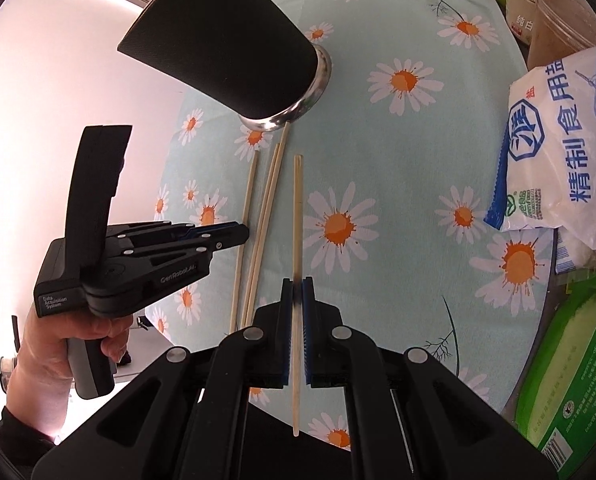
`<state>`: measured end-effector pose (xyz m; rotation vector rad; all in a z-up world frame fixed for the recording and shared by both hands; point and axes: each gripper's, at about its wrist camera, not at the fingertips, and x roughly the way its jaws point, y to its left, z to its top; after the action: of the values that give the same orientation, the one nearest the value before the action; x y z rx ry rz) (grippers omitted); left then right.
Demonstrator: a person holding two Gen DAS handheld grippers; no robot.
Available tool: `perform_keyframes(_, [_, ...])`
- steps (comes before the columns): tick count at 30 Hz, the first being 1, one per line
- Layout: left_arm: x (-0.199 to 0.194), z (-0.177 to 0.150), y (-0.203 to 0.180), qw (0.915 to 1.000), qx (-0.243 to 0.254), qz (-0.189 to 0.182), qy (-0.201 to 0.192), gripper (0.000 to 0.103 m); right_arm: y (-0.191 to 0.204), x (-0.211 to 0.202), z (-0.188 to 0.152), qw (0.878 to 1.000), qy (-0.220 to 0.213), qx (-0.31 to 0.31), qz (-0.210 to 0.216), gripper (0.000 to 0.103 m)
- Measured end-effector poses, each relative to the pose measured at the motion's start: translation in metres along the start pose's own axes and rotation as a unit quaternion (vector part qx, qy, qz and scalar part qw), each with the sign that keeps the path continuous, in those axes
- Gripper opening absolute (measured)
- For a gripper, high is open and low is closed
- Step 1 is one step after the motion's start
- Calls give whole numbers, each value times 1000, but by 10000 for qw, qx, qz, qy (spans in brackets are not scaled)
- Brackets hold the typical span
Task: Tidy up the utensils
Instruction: 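Grasp a chopstick with the right gripper while the left gripper grasps another chopstick, then lift both chopsticks upright and carry them above the black holder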
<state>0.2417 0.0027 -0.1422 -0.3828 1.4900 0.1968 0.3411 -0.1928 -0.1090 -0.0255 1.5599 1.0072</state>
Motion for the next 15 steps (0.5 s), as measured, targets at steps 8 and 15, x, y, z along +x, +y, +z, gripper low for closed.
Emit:
perform_keyframes(8, [2, -4, -7, 9996, -280, -5, -31, 4, 2, 1, -1, 9994, 63, -201, 268, 6])
perform_keyframes(15, [-21, -29, 10, 9985, -329, -134, -425, 4, 15, 2, 1, 9993, -15, -299, 239, 6])
